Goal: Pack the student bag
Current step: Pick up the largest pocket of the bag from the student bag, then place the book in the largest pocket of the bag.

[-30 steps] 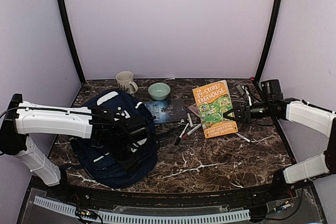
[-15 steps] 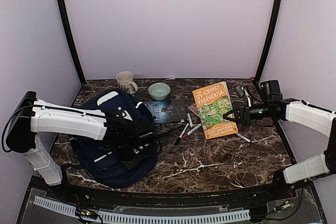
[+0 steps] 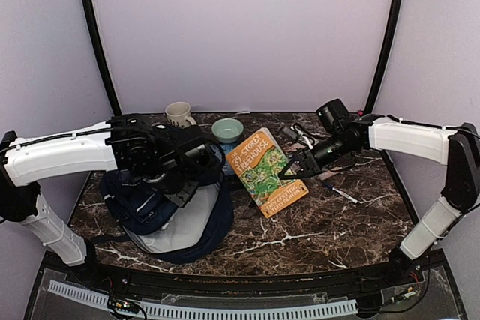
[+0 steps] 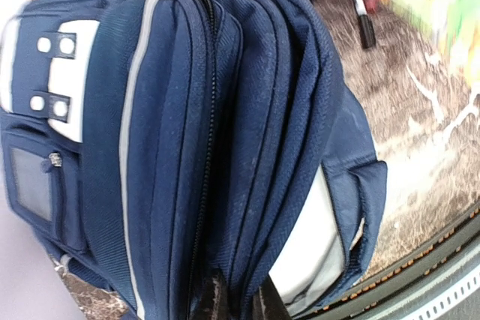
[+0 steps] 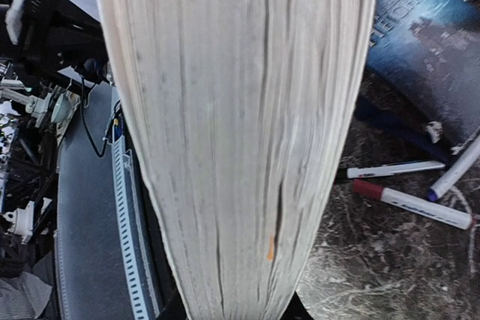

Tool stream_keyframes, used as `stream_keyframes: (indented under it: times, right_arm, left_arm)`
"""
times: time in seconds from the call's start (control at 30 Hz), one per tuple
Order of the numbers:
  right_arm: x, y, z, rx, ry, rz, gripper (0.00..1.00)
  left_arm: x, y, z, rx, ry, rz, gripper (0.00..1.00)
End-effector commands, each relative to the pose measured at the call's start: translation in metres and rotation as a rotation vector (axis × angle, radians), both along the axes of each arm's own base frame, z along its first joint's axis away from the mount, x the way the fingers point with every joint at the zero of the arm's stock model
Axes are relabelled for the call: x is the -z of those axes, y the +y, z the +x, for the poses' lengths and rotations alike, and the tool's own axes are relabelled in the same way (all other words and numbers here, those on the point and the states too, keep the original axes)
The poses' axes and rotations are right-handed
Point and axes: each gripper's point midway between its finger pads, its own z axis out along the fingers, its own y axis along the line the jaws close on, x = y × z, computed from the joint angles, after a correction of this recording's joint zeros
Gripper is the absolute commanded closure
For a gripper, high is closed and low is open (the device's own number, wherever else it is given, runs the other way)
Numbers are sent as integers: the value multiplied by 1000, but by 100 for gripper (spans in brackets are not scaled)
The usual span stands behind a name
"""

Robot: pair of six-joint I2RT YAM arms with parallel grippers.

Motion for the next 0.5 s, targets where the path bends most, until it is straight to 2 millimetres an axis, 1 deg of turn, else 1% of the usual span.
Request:
stream_keyframes:
  times: [0.0, 0.1, 0.17, 0.2, 0.3, 0.37, 0.47]
  right_arm:
    - [-7, 31, -28, -96, 185, 21, 100]
    - [-4, 43, -42, -156, 267, 14, 100]
    - [-1, 54, -53, -205, 338, 13, 100]
    - [-1, 60, -60, -234, 364, 14, 100]
    - [-1, 81, -73, -277, 431, 11, 100]
    - [-4, 96, -83, -308, 487, 19, 100]
    - [0, 116, -99, -343, 590, 15, 100]
  left_arm:
    - [-42, 14, 12, -81, -159, -14, 100]
    - [-51, 16, 16, -98, -202, -21, 100]
    - [-58, 9, 21, -89, -232, -52, 100]
    - [-61, 6, 23, -85, -244, -63, 100]
    - [-74, 0, 28, -83, -276, -87, 100]
    - [-83, 0, 30, -85, -300, -99, 100]
    - [-96, 0, 34, -91, -340, -118, 100]
